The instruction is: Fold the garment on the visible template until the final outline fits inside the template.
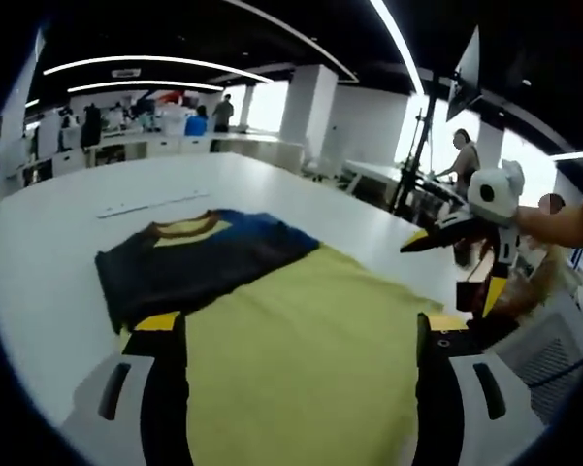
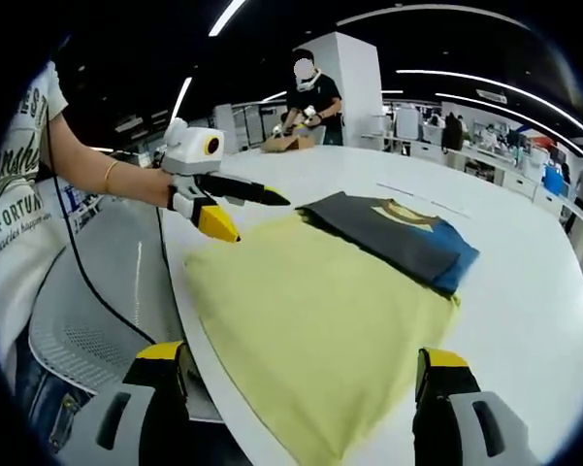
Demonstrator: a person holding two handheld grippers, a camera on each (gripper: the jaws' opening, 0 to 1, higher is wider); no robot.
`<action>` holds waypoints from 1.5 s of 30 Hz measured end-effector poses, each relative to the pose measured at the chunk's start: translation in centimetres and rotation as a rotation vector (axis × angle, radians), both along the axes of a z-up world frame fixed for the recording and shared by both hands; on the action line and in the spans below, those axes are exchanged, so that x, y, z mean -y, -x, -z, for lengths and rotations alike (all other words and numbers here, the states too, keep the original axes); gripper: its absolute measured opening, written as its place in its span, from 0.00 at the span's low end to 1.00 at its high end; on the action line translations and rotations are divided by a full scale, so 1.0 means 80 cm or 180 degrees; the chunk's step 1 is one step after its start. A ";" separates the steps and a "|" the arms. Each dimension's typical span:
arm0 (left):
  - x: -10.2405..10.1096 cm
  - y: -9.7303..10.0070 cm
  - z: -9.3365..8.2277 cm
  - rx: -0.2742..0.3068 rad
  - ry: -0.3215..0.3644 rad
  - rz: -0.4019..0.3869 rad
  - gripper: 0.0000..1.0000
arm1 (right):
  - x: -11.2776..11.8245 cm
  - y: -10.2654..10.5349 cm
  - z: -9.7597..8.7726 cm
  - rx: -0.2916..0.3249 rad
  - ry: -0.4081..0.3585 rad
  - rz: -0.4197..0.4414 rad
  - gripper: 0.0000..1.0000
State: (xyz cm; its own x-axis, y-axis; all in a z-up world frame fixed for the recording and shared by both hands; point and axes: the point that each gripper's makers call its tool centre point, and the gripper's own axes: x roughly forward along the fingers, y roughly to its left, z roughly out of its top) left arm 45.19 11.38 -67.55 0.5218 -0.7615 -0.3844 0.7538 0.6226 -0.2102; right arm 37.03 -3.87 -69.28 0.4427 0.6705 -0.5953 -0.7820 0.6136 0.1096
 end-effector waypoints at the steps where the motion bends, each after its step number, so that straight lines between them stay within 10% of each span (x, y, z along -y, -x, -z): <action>1: -0.003 0.002 0.000 -0.0005 -0.0008 -0.0002 0.93 | 0.000 0.001 0.001 -0.0003 0.0001 -0.0003 0.96; 45: -0.112 0.127 0.084 -0.0252 -0.1297 0.0597 0.40 | 0.031 0.042 0.050 -0.0176 0.0496 -0.0204 0.53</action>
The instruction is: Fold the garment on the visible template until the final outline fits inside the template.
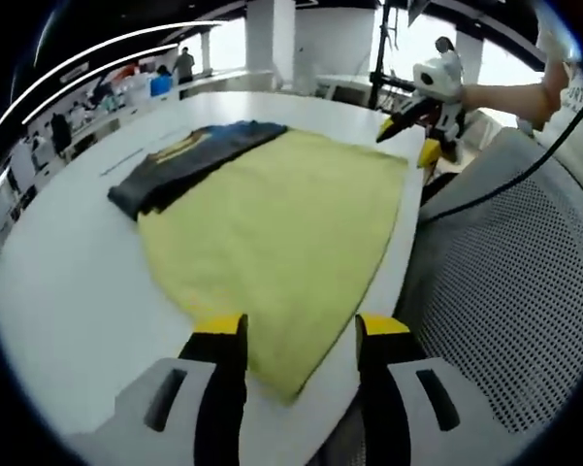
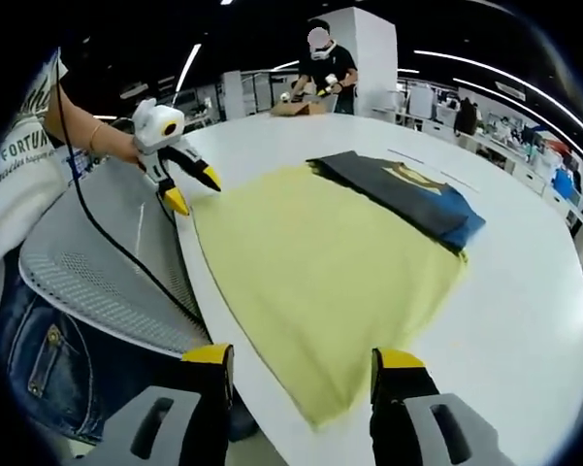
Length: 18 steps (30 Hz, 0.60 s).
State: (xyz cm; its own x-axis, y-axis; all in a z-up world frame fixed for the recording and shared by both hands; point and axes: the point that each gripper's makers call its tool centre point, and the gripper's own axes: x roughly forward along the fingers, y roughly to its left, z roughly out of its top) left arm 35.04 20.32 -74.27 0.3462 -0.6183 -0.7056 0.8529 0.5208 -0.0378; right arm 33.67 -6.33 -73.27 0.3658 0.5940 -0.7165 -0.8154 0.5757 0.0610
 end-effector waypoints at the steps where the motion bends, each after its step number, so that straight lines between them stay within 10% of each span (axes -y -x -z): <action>1: -0.001 0.001 0.001 -0.0005 -0.0002 -0.0001 0.41 | 0.002 0.000 0.003 0.0001 0.0021 -0.0006 0.52; 18: -0.014 0.004 0.016 0.0031 -0.0315 0.0231 0.34 | 0.025 0.006 0.031 -0.0070 0.0414 -0.0105 0.33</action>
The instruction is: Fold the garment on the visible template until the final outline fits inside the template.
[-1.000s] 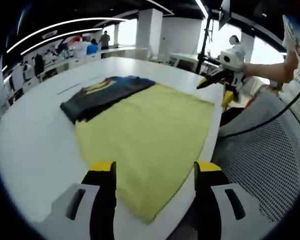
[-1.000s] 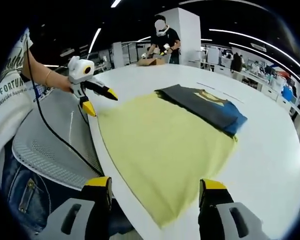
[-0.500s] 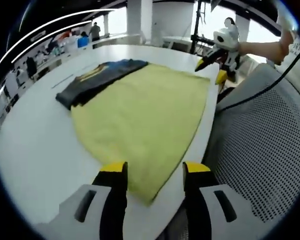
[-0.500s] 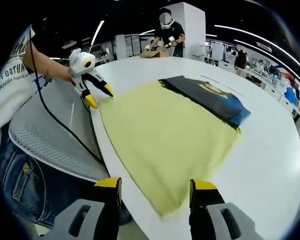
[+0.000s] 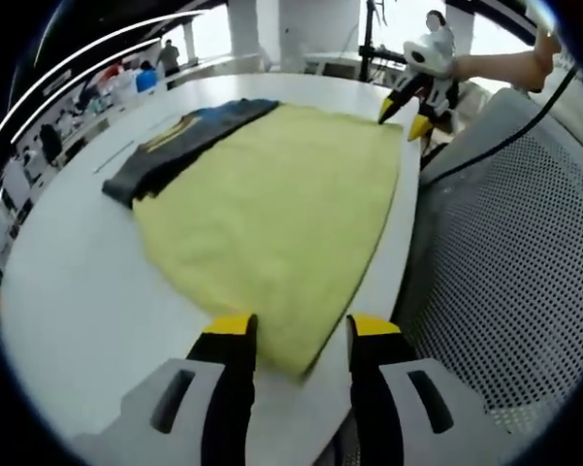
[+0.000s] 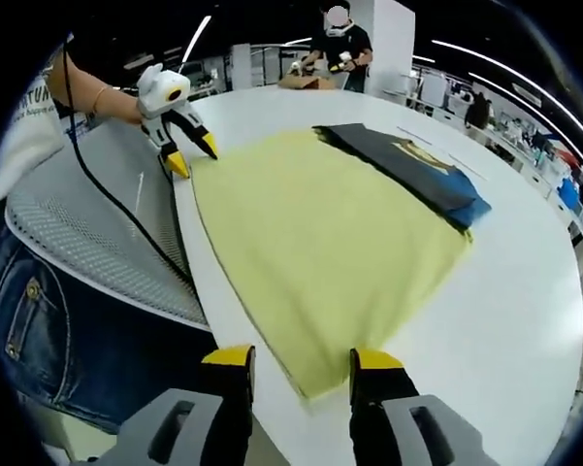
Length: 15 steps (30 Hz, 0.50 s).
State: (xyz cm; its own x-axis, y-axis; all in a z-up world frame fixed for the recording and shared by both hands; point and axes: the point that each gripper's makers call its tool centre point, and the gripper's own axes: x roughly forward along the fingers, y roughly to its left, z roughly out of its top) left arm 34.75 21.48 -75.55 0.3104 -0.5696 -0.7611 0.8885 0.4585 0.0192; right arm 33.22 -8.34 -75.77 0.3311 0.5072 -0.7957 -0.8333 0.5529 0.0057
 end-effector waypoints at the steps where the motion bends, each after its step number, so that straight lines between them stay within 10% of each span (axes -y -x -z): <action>1: 0.000 0.000 0.000 -0.0001 -0.0008 0.0014 0.34 | 0.002 -0.001 0.001 -0.0002 0.0012 0.0002 0.31; 15: 0.002 -0.006 0.001 -0.0047 -0.0090 0.0132 0.24 | 0.007 -0.012 0.001 -0.0011 0.0064 -0.0046 0.17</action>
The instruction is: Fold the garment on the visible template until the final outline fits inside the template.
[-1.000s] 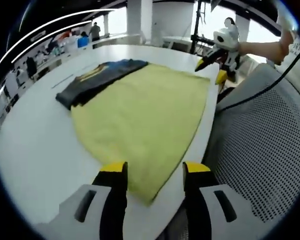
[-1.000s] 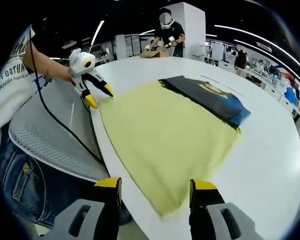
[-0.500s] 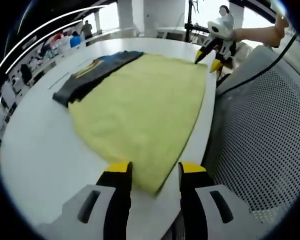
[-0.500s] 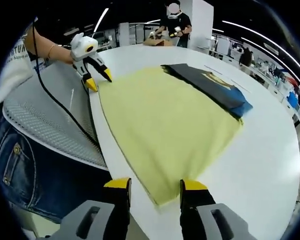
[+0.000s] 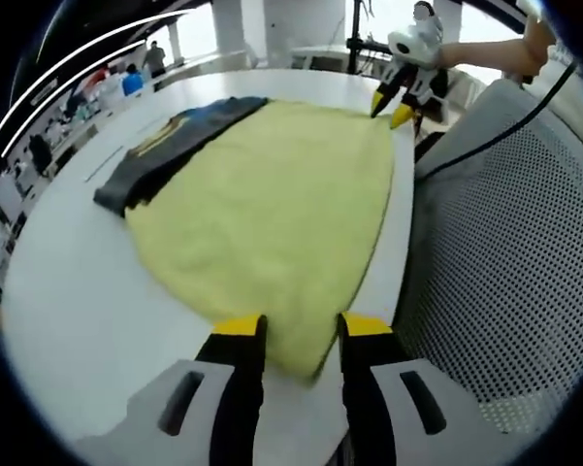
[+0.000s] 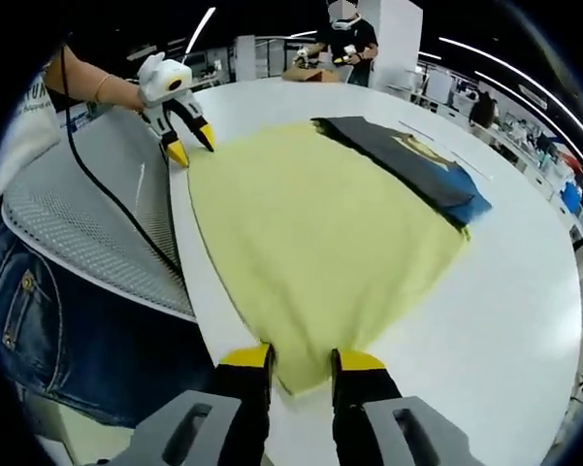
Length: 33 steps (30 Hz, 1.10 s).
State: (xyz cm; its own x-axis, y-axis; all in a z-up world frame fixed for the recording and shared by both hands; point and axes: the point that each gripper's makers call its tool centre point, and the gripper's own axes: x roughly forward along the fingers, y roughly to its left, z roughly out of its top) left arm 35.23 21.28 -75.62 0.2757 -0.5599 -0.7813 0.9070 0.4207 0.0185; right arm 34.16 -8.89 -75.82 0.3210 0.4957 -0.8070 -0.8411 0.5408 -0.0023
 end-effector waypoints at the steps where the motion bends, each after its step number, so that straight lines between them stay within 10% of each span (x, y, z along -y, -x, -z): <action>1: -0.001 -0.003 0.000 0.0010 -0.0017 0.0000 0.22 | 0.001 -0.001 0.000 -0.0003 -0.0005 0.0013 0.16; 10: -0.001 -0.016 0.001 0.0032 -0.0115 -0.0050 0.04 | 0.005 -0.013 0.000 0.0025 -0.0001 0.0045 0.06; 33: -0.008 -0.017 -0.019 0.0163 -0.0066 -0.0203 0.00 | 0.002 -0.010 -0.016 0.0062 0.0017 -0.0071 0.00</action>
